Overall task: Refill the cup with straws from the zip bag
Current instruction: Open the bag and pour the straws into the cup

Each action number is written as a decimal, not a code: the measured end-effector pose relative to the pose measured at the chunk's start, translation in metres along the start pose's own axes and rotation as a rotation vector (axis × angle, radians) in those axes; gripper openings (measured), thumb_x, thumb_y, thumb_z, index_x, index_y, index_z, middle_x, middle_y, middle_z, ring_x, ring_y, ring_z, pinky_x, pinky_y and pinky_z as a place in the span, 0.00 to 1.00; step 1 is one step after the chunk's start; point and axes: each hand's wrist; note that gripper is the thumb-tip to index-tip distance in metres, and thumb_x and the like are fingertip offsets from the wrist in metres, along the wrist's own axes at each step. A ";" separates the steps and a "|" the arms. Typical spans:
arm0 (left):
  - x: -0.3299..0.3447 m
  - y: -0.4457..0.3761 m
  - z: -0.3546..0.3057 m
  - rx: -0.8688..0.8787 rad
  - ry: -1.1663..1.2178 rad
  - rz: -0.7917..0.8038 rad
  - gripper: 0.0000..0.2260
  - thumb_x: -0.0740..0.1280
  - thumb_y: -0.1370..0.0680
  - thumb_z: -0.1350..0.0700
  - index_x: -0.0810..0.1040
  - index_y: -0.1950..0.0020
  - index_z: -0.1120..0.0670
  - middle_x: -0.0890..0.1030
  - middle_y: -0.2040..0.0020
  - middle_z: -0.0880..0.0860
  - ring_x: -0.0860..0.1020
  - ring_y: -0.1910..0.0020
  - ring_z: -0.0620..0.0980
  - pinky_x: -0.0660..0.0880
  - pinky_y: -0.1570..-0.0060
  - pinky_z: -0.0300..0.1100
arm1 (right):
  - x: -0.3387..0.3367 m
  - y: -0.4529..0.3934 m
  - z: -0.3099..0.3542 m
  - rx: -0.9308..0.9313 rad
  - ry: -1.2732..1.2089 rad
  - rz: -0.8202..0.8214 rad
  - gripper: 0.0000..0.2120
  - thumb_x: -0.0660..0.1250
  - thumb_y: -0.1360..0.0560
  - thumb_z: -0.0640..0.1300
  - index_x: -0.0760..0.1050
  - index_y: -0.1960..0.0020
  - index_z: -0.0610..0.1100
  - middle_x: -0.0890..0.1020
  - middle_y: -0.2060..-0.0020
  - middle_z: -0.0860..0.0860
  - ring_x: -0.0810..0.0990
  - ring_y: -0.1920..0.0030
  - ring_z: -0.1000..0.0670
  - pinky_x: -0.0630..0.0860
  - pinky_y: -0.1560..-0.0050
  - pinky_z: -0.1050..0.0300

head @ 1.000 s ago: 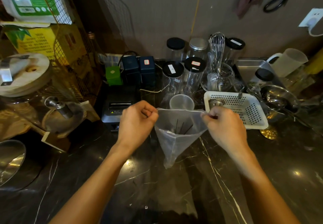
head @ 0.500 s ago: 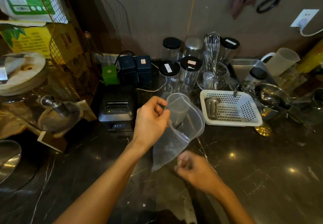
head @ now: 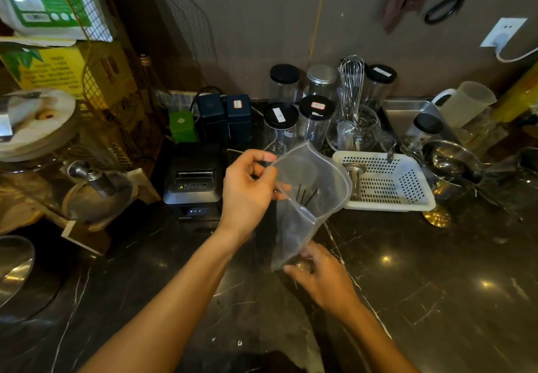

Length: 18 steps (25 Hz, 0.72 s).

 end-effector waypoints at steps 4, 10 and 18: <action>0.009 0.003 -0.003 0.000 0.032 0.005 0.07 0.65 0.18 0.65 0.78 0.40 0.58 0.83 0.56 0.63 0.88 0.59 0.55 0.86 0.58 0.49 | 0.011 -0.003 0.013 0.105 -0.170 -0.029 0.29 0.72 0.32 0.73 0.76 0.39 0.58 0.83 0.45 0.59 0.83 0.47 0.59 0.82 0.43 0.51; 0.000 -0.001 -0.013 0.039 -0.073 0.219 0.14 0.64 0.18 0.66 0.81 0.36 0.55 0.83 0.54 0.70 0.87 0.60 0.49 0.85 0.53 0.45 | -0.012 -0.005 -0.007 0.116 -0.227 0.077 0.10 0.67 0.18 0.39 0.77 0.44 0.54 0.83 0.50 0.51 0.84 0.55 0.52 0.84 0.55 0.56; 0.004 -0.021 -0.049 0.097 -0.041 0.416 0.15 0.61 0.17 0.68 0.81 0.35 0.60 0.86 0.42 0.56 0.86 0.43 0.52 0.83 0.45 0.43 | -0.029 -0.030 -0.014 0.305 -1.038 0.004 0.16 0.62 0.15 0.45 0.74 0.31 0.39 0.83 0.48 0.39 0.82 0.62 0.45 0.85 0.64 0.52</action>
Point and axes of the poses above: each hand's wrist, its own y-axis away from the middle knuckle, its own x-axis out of the palm, z = x × y
